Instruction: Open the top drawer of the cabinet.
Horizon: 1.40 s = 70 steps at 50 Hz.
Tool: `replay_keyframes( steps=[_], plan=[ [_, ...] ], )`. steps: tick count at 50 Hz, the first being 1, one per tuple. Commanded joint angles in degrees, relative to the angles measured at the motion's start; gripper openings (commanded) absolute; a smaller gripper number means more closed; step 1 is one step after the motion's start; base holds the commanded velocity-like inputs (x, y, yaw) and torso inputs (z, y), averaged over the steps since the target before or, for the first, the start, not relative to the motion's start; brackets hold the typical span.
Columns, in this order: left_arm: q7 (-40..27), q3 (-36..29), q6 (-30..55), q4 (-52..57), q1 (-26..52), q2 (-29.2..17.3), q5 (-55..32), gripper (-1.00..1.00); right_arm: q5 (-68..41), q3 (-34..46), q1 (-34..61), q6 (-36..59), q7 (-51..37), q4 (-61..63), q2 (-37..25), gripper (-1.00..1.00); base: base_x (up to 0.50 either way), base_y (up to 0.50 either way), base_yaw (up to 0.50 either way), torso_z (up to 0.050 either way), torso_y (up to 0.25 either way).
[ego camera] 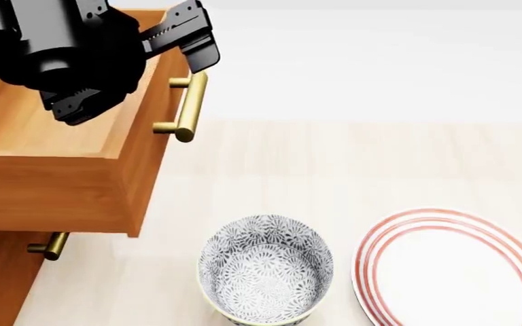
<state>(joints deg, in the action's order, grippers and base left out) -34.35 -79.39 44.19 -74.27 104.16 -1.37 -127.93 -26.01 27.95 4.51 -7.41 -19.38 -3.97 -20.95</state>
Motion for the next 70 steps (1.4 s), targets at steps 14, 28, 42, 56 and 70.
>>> replay_keyframes(
  steps=[14,28,42,56,70],
  plan=[
    [4.57,-15.93,-7.6,4.99,2.16,1.37,-21.25,1.0,1.16,-0.71,-0.13,-0.34,1.11,0.29,0.71,1.0,0.0,0.0,0.0,0.0,0.001],
    [5.73,-14.88,-9.62,8.19,1.98,1.37,-20.05,1.0,1.17,-0.47,-0.22,-0.36,1.09,0.46,0.54,1.0,0.0,0.0,0.0,0.0,0.0],
    [7.3,-13.73,-11.48,13.17,2.4,1.37,-19.15,1.0,1.29,-0.16,-0.16,-0.82,1.41,-0.02,0.54,1.0,0.0,0.0,0.0,0.0,0.0],
    [7.91,-12.7,-14.43,18.65,4.45,1.37,-20.0,1.0,0.92,0.1,-0.34,-0.53,1.47,0.37,0.36,1.0,0.0,0.0,0.0,0.0,0.0],
    [9.2,-11.83,-20.76,23.12,6.06,1.37,-23.21,1.0,0.79,0.2,-0.21,-0.82,1.67,-0.11,0.41,1.0,0.0,0.0,0.0,0.001,0.003]
  ],
)
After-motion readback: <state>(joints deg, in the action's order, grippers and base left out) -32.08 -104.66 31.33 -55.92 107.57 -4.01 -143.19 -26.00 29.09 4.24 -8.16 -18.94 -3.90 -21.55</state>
